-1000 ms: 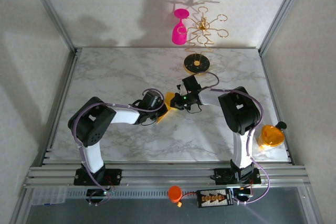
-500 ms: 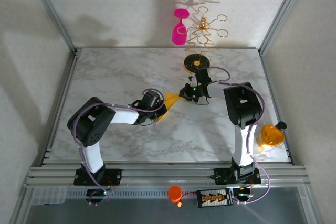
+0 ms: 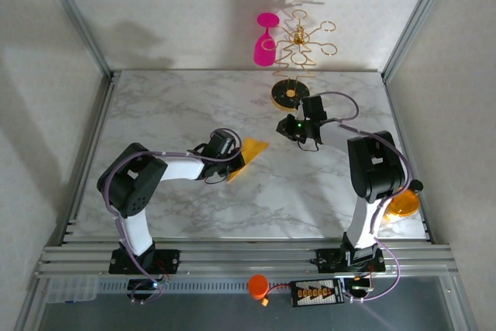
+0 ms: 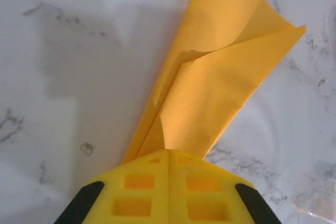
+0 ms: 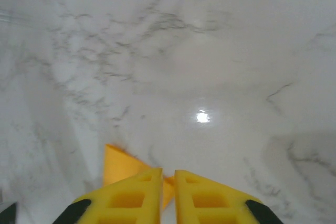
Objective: Fold a paper plane with a square sheet of paper (pick it up from the middle)
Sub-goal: Fold the wing for the fifth time at the center of the table.
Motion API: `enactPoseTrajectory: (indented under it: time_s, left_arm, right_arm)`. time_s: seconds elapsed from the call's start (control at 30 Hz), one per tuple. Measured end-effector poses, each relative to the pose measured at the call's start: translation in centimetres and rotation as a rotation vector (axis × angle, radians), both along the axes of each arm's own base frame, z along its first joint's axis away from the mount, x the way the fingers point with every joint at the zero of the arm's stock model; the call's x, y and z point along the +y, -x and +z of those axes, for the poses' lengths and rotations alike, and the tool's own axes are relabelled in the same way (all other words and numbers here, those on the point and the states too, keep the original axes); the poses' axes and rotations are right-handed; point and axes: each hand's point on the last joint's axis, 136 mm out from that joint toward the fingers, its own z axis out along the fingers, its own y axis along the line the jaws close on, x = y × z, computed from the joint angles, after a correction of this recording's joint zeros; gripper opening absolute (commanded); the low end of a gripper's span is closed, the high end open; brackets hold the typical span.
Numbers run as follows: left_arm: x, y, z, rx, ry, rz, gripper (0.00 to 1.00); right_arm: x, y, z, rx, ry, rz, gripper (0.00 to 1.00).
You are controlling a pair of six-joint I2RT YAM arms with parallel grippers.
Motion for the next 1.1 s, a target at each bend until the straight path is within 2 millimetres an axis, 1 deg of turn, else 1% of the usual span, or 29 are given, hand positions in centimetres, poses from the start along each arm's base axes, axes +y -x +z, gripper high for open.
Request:
enactPoseTrajectory:
  time_s: [0.07,0.17,0.23,0.3,0.37,0.47,0.57,0.67,0.77,0.87,1.1]
  left_arm:
    - [0.3,0.3,0.2,0.015,-0.01,-0.003,0.02]
    - [0.3,0.4,0.6,0.016,-0.015,-0.013,0.0]
    - [0.4,0.6,0.4,0.025,-0.024,-0.015,0.0]
    - [0.5,0.8,0.0,0.038,-0.034,-0.016,0.0]
    - [0.6,0.9,-0.2,0.043,-0.037,-0.016,0.0]
    - [0.6,0.9,-0.2,0.043,-0.037,-0.016,0.0]
    - [0.6,0.9,-0.3,0.043,-0.038,-0.015,0.0]
    - [0.5,0.8,-0.3,0.044,-0.039,-0.015,0.0]
    - [0.5,0.7,-0.3,0.04,-0.042,-0.016,0.0]
    - [0.5,0.6,-0.3,0.037,-0.043,-0.019,0.0]
    - [0.5,0.6,-0.3,0.034,-0.043,-0.022,0.0]
  right_arm:
    - [0.8,0.5,0.8,-0.021,0.0,0.018,0.17]
    - [2.8,1.8,0.6,-0.018,0.005,0.068,0.17]
    - [4.3,2.8,-0.1,-0.004,0.008,0.115,0.17]
    - [6.0,4.0,-1.3,0.022,0.015,0.17,0.16]
    - [7.2,4.8,-2.6,0.053,0.025,0.209,0.16]
    - [8.3,5.7,-4.3,0.092,0.038,0.25,0.15]
    - [8.3,5.7,-5.3,0.117,0.052,0.256,0.14]
    - [8.2,5.0,-5.2,0.112,0.058,0.245,0.14]
    - [7.4,4.2,-5.4,0.116,0.06,0.219,0.14]
    - [6.2,3.3,-5.5,0.121,0.054,0.187,0.14]
    - [1.9,0.1,-5.3,0.104,0.074,0.064,0.15]
